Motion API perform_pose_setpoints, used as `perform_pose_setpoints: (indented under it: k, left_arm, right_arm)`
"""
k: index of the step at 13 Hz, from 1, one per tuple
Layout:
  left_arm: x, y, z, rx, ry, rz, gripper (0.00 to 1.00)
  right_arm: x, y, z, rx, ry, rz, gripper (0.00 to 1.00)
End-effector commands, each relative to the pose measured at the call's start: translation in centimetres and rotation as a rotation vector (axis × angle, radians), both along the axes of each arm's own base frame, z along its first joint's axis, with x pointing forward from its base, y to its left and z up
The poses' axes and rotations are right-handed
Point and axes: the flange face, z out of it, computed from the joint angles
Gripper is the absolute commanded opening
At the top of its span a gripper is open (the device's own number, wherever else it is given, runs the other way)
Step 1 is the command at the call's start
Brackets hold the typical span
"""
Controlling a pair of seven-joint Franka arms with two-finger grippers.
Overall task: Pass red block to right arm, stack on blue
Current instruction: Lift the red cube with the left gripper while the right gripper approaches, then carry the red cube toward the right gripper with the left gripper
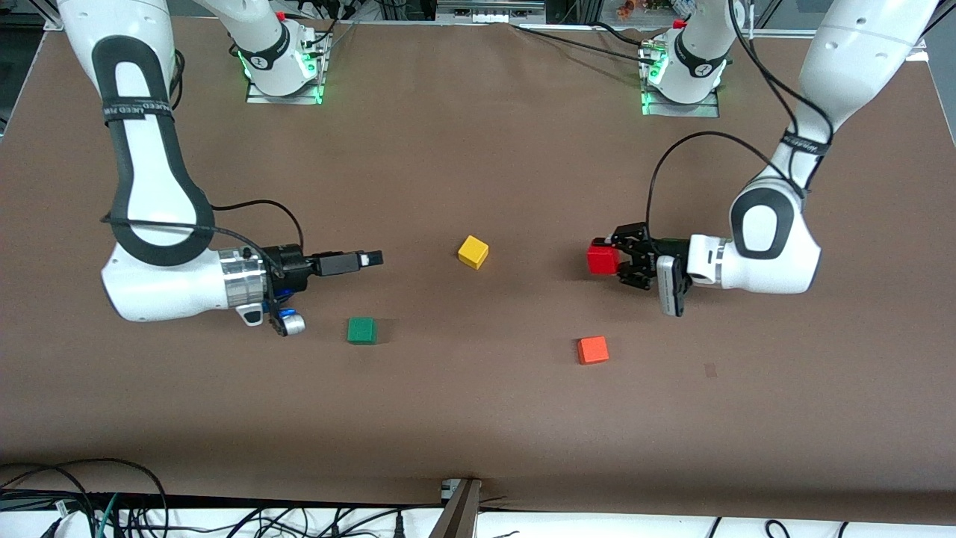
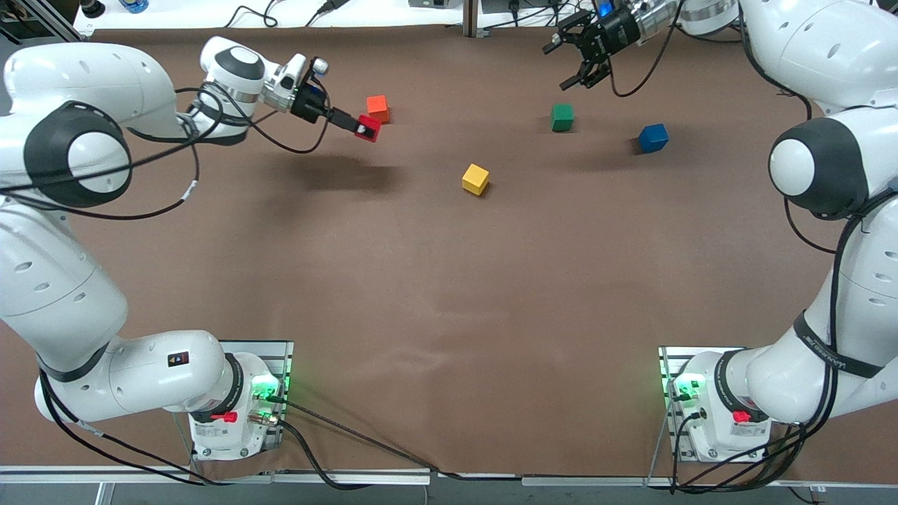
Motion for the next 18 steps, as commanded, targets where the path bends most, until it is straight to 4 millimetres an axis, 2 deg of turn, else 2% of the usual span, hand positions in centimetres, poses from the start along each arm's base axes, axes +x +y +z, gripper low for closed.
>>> perform_pose_setpoints:
  k: [1,2,3,4,7,8,10,11,14,16,18]
  left_arm:
    - [1.6,-3.0,1.7,-0.168,-0.144,-0.013,0.00]
    - [2.0,-4.2,2.7,-0.206,-0.211,-0.021,0.00]
    - [2.9,-6.6,4.6,-0.260,-0.292,-0.021,0.00]
    - [3.0,-9.1,5.1,-0.285,-0.322,-0.007,0.00]
    - [2.5,-13.3,4.8,-0.260,-0.405,0.087,0.00]
    - [1.8,-15.2,4.8,-0.274,-0.400,0.100,0.00]
    - [1.0,-17.5,4.7,-0.282,-0.395,0.115,0.00]
    - [1.2,-18.5,5.5,-0.287,-0.408,0.128,0.00]
    - [0.1,-22.4,5.2,-0.260,-0.406,0.154,0.00]
    - [-0.7,-23.8,4.7,-0.249,-0.394,0.165,0.00]
    - [-1.3,-25.9,5.0,-0.251,-0.387,0.191,0.00]
  right_arm:
    - [-0.6,0.4,-1.7,0.059,0.049,-0.068,1.00]
    - [-1.2,1.0,-2.5,0.081,0.076,-0.079,1.00]
    - [-1.5,1.6,-3.3,0.105,0.100,-0.111,1.00]
    - [-1.9,2.4,-3.9,0.111,0.112,-0.129,1.00]
    - [-3.1,4.4,-5.3,0.146,0.160,-0.175,1.00]
    - [-3.5,4.8,-5.5,0.160,0.174,-0.187,1.00]
    - [-4.2,5.2,-5.6,0.167,0.187,-0.187,1.00]
    - [-4.4,5.3,-5.7,0.167,0.185,-0.185,1.00]
    - [-4.7,5.2,-5.2,0.206,0.086,-0.141,1.00]
    - [-5.4,4.9,-5.3,0.235,0.028,-0.132,1.00]
    - [-6.2,4.7,-5.8,0.285,0.009,-0.126,1.00]
